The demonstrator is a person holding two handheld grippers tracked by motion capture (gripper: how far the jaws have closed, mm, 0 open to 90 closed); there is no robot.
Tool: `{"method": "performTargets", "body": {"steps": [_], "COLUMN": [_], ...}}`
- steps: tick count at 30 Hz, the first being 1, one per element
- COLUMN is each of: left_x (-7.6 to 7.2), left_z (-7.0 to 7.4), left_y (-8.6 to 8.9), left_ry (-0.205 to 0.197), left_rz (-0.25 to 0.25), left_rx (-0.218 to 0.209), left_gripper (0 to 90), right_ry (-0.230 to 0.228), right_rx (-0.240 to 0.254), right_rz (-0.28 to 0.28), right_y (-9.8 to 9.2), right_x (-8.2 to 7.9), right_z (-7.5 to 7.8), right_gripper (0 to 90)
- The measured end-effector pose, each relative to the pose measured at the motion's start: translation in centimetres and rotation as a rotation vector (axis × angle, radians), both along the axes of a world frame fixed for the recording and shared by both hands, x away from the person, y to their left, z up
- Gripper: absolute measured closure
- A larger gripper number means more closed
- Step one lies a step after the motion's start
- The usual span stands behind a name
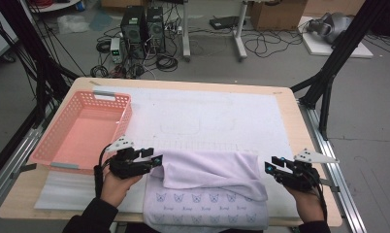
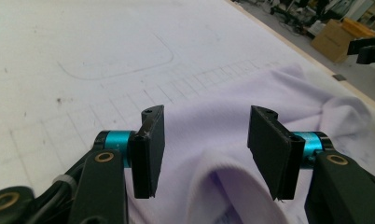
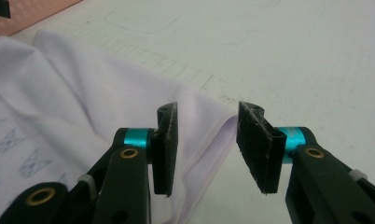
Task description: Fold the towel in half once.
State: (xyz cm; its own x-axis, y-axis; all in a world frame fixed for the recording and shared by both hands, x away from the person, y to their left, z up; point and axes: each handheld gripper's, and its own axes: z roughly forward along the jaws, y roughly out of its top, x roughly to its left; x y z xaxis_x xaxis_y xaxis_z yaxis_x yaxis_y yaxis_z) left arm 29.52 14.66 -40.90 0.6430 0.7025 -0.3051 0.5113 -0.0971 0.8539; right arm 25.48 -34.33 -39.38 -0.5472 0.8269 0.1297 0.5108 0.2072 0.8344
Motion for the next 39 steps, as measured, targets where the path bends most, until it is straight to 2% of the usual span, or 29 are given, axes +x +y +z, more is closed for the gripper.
{"method": "performTargets", "body": {"steps": [6,11,15,17,21,25,27,29,31,33,36,37,38,39], "left_x": [2.7,3.5,3.7,3.8,4.0,4.0,3.9,3.7,3.5,3.3,3.2,3.2,3.2,3.2], "left_z": [-0.8,-2.1,-2.8,-3.2,-3.9,-4.1,-4.0,-4.0,-4.0,-4.1,-4.3,-4.2,-4.2,-4.2], "left_y": [-1.2,-1.1,-0.9,-0.8,-0.7,-1.0,-1.0,-1.0,-1.0,-1.0,-0.9,-0.8,-0.6,-0.2], "left_ry": [-0.003,0.038,0.06,0.081,0.104,0.094,0.085,0.07,0.064,0.058,0.045,0.04,0.031,0.051], "left_rz": [0.034,0.044,0.066,0.068,0.072,0.066,0.063,0.081,0.113,0.13,0.13,0.128,0.126,0.114], "left_rx": [0.025,0.085,0.123,0.139,0.144,0.174,0.194,0.224,0.247,0.248,0.248,0.261,0.276,0.244], "left_gripper": [43.5,43.5,43.5,43.7,43.8,43.5,43.3,43.4,41.8,37.4,38.0,40.5,47.0,58.7], "right_ry": [0.036,0.063,0.107,0.129,0.111,0.103,0.105,0.12,0.097,0.103,0.112,0.115,0.113,0.109], "right_rx": [-0.035,-0.096,-0.069,-0.078,-0.066,-0.048,-0.065,-0.136,-0.165,-0.154,-0.137,-0.141,-0.15,-0.159], "right_rz": [-0.028,-0.018,0.012,0.02,0.013,0.018,0.035,0.05,0.054,0.05,0.072,0.083,0.093,0.092], "right_y": [1.1,2.1,1.8,1.7,1.4,1.8,2.4,3.2,3.5,3.4,3.5,3.7,3.9,4.1], "right_x": [3.2,4.9,5.2,5.3,5.3,5.6,5.9,6.0,6.0,6.0,6.0,5.9,5.9,5.8], "right_z": [-1.6,-2.8,-4.3,-4.7,-4.6,-4.8,-4.9,-5.3,-5.3,-5.3,-5.2,-5.2,-5.1,-5.1], "right_gripper": [48.1,47.3,48.8,48.8,47.5,44.3,44.1,44.2,46.5,51.3,71.5,78.1,80.8,82.6]}}
